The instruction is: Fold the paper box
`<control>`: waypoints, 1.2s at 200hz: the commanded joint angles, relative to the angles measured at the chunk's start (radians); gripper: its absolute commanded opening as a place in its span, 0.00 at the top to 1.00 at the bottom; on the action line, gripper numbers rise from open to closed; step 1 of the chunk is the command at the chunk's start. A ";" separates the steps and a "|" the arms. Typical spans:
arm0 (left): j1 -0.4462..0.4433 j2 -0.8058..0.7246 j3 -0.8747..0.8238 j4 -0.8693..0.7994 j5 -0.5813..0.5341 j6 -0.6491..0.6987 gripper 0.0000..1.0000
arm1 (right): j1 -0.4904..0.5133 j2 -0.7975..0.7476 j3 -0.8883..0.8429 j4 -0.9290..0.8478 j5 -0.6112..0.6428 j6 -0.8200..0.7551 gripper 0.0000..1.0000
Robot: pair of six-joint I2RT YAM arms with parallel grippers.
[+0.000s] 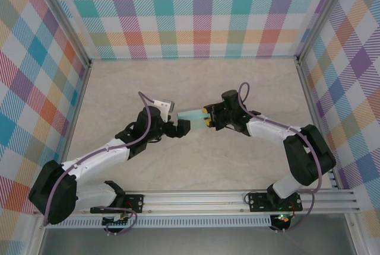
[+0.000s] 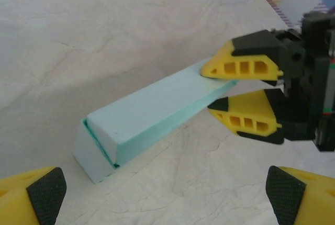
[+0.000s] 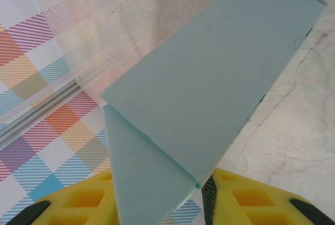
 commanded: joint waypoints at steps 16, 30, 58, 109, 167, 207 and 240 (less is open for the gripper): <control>0.104 0.218 0.205 -0.214 0.127 -0.057 0.00 | -0.006 0.072 -0.062 -0.131 0.019 -0.049 0.62; 0.134 0.296 0.253 -0.251 0.187 -0.082 0.00 | -0.005 0.077 -0.055 -0.135 0.004 -0.064 0.62; 0.154 0.359 0.265 -0.231 0.230 -0.129 0.00 | -0.006 0.081 -0.060 -0.137 -0.005 -0.067 0.61; 0.218 0.306 0.120 -0.106 0.290 -0.222 0.00 | -0.007 0.097 -0.054 -0.132 -0.006 -0.067 0.61; 0.255 0.277 0.045 -0.094 0.342 -0.197 0.03 | -0.013 0.117 -0.034 -0.154 -0.009 -0.067 0.62; 0.266 0.246 0.028 -0.126 0.296 -0.190 0.09 | -0.021 0.124 -0.023 -0.167 0.000 -0.071 0.62; 0.287 0.187 -0.029 -0.132 0.280 -0.199 0.16 | -0.030 0.136 -0.038 -0.157 0.008 -0.068 0.62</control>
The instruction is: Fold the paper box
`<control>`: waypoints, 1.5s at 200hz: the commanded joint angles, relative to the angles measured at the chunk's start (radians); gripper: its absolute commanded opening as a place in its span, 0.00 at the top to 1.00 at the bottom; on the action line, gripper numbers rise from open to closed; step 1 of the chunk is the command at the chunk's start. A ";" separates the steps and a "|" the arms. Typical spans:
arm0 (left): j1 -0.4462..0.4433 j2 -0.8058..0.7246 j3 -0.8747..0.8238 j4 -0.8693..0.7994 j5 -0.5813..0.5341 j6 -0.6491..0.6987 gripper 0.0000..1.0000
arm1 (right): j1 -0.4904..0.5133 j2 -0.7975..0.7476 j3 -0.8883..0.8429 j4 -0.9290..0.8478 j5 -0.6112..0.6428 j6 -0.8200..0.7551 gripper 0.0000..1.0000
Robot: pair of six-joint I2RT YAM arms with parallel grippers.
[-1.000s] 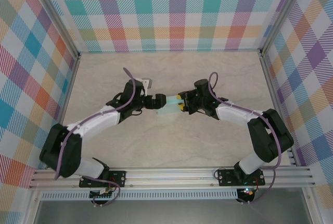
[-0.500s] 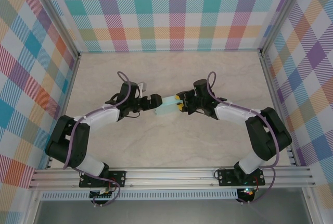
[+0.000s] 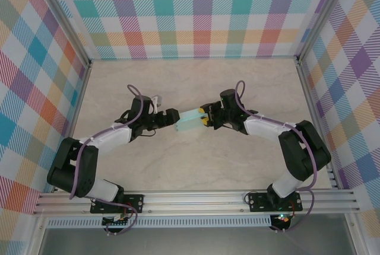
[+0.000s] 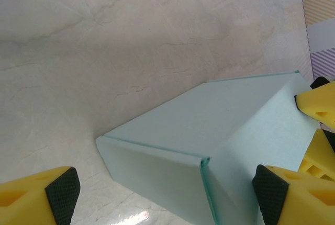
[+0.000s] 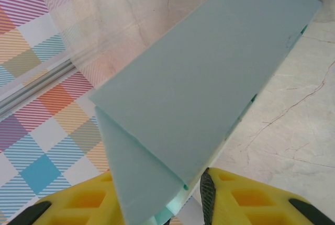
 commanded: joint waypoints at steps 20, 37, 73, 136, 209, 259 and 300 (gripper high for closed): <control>0.027 -0.076 -0.082 -0.134 -0.027 0.059 0.18 | -0.018 0.090 -0.062 -0.191 0.081 -0.010 0.62; 0.028 -0.078 -0.085 -0.162 -0.039 0.083 0.18 | -0.021 0.104 -0.060 -0.183 0.072 -0.008 0.62; 0.027 -0.002 -0.047 -0.183 -0.015 0.102 0.18 | -0.021 0.128 -0.040 -0.176 0.056 -0.018 0.62; 0.137 -0.144 -0.018 -0.219 -0.003 0.092 0.10 | -0.023 0.150 -0.012 -0.194 0.025 -0.036 0.62; 0.146 0.010 0.063 -0.076 0.191 0.001 0.12 | -0.023 0.171 0.008 -0.195 0.008 -0.051 0.62; 0.127 0.063 0.034 -0.065 0.205 0.030 0.13 | -0.023 0.170 0.023 -0.209 0.007 -0.064 0.62; 0.129 0.051 0.047 -0.024 0.197 -0.006 0.12 | -0.023 0.172 0.039 -0.238 0.003 -0.080 0.62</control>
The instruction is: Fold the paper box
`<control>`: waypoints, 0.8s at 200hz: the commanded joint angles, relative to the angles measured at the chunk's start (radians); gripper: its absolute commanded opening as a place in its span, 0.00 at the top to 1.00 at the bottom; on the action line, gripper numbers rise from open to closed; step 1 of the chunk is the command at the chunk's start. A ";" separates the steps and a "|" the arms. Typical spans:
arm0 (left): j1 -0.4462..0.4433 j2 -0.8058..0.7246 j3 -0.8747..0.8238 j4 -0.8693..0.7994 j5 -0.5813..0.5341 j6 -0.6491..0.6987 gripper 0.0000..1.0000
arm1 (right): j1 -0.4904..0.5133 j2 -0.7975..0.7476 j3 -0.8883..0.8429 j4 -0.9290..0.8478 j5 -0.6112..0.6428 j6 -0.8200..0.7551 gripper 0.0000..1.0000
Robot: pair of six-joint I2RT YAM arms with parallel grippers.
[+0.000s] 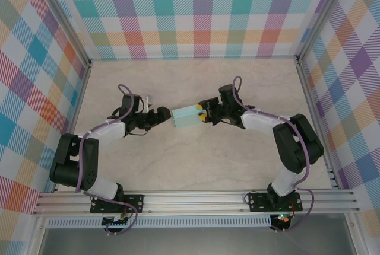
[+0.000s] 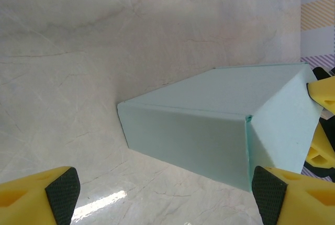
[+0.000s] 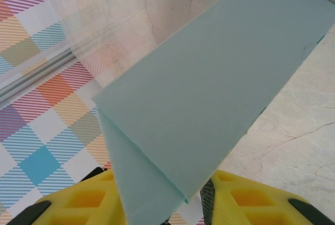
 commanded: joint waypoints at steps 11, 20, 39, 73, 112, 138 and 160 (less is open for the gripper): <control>-0.013 -0.015 0.041 0.021 0.003 -0.012 0.12 | -0.003 0.082 -0.044 -0.249 0.073 -0.034 0.62; -0.013 -0.018 0.057 0.022 0.008 -0.017 0.12 | -0.003 0.084 -0.042 -0.250 0.072 -0.036 0.62; -0.014 -0.012 0.075 0.028 0.023 -0.030 0.12 | -0.003 0.084 -0.037 -0.257 0.068 -0.043 0.62; -0.038 0.037 0.044 0.059 0.020 -0.034 0.13 | -0.003 0.082 -0.035 -0.264 0.073 -0.044 0.62; -0.051 0.109 -0.045 0.103 -0.039 -0.010 0.17 | -0.003 0.089 -0.035 -0.261 0.068 -0.037 0.63; -0.048 0.152 -0.067 0.112 -0.067 -0.006 0.24 | -0.002 0.087 -0.035 -0.258 0.070 -0.029 0.63; -0.048 0.146 -0.058 0.091 -0.113 0.009 0.25 | -0.003 0.084 -0.035 -0.256 0.070 -0.025 0.63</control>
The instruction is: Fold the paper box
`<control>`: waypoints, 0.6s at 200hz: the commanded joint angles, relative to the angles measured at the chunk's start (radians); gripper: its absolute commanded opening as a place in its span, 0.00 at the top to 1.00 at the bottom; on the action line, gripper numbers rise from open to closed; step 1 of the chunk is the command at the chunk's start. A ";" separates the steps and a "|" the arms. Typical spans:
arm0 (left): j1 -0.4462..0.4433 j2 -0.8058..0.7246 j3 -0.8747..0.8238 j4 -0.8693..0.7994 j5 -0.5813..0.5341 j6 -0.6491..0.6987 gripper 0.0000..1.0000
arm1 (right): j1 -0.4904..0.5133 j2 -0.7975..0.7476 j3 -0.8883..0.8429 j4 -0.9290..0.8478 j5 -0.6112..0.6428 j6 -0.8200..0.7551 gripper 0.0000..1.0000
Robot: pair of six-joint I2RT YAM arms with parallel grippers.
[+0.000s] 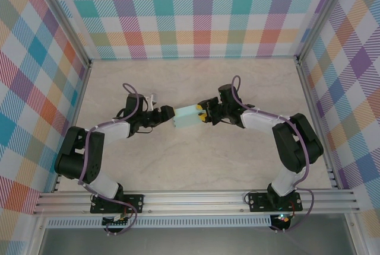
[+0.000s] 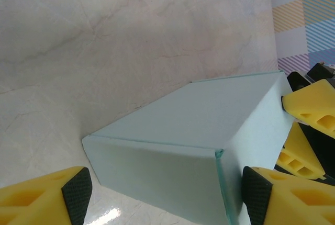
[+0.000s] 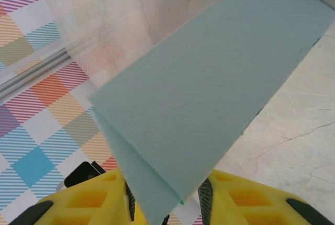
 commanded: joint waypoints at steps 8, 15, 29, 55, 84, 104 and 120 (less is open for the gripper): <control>-0.012 0.061 -0.040 -0.143 -0.159 0.047 0.26 | -0.004 0.078 -0.051 -0.224 0.067 -0.001 0.63; -0.011 0.065 -0.044 -0.161 -0.180 0.053 0.27 | -0.006 0.078 -0.052 -0.220 0.063 0.001 0.63; -0.011 0.070 -0.046 -0.181 -0.203 0.056 0.29 | -0.011 0.067 -0.054 -0.214 0.065 -0.007 0.62; -0.011 0.072 -0.038 -0.199 -0.228 0.057 0.31 | -0.018 0.001 -0.006 -0.322 0.166 -0.111 0.55; -0.011 0.095 -0.018 -0.222 -0.228 0.064 0.31 | -0.066 -0.095 0.058 -0.399 0.220 -0.279 0.48; -0.011 0.108 -0.003 -0.233 -0.222 0.070 0.31 | -0.093 -0.150 0.106 -0.448 0.225 -0.371 0.44; -0.011 0.114 -0.004 -0.229 -0.218 0.064 0.32 | -0.097 -0.188 0.111 -0.454 0.235 -0.419 0.44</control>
